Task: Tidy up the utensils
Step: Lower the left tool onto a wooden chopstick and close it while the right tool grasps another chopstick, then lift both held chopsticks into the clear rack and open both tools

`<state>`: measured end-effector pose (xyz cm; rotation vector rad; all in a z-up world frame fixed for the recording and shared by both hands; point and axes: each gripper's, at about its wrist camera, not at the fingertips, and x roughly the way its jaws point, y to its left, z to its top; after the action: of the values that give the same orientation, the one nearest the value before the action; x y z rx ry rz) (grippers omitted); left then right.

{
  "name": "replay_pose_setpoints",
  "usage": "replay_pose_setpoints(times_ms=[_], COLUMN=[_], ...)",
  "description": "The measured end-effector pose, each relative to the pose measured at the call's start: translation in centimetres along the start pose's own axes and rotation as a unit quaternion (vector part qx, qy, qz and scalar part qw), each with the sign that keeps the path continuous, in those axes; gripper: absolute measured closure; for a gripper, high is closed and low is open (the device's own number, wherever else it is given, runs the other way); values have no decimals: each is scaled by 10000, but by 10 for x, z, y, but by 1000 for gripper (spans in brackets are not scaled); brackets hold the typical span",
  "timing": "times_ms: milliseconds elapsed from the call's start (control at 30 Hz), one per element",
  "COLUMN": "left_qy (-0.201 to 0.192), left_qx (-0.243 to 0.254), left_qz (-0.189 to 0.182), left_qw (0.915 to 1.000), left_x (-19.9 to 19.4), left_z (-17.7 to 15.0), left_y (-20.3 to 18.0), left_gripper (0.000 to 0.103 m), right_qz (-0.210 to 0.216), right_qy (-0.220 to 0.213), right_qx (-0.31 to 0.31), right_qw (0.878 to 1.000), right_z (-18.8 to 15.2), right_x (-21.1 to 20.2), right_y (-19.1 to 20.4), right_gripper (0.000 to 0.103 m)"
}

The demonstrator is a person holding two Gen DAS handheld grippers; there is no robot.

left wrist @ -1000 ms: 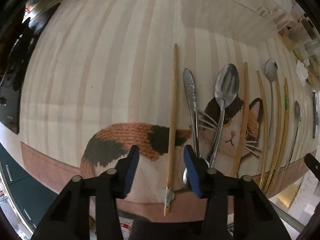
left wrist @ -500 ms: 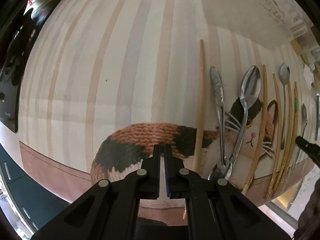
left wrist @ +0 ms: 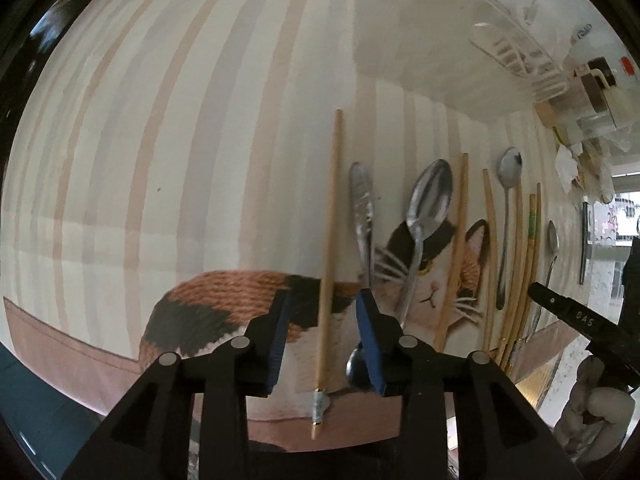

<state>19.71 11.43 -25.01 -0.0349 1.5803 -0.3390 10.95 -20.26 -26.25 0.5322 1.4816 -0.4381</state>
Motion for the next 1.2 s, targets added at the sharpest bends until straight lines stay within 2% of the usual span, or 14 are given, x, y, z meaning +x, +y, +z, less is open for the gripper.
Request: replay_pose_setpoints(times_ms=[133,267,300,367,433,500,600,700,867,1000,1200], left_qy=[51,-23,-31,-50,-37,-44,-17,-34,-45,0,3], left_qx=[152,239,281,262,210,250,251,284,302,348,453], left_qz=[208,444,504,639,615,791,792,792,774,764,805], left_qw=[9997,9987,9983,9976,9979,9965,9965,9964,9965,9965,9957], left_x=[11,16,16,19,19,16,3,-6,2,11,14], left_z=[14,13,13,15,16,14,4,-5,-8,1,10], left_y=[-13,-28,-29,-32,-27,-19,11,33,27,5,-2], left_gripper=[72,73,79,98,99,99,99,99,98,97,97], right_qz=[-280,-230,-211,-198,-251,-335,-460,-413,-421,-500,-838], right_qy=[34,112,120,152,181,188,197,300,389,445,497], right_qx=[6,25,41,53,0,-61,-141,-188,-255,-238,-301], right_qw=[9996,9997,9997,9997,9995,9992,9986,9985,9980,9975,9948], right_z=[1,5,7,9,8,5,5,-5,-7,5,27], right_x=[-4,-6,-2,0,0,1,0,6,8,14,25], right_y=[-8,-19,-20,-29,-36,-35,-24,-14,-14,-9,23], right_gripper=[93,93,93,93,93,93,95,96,96,96,94])
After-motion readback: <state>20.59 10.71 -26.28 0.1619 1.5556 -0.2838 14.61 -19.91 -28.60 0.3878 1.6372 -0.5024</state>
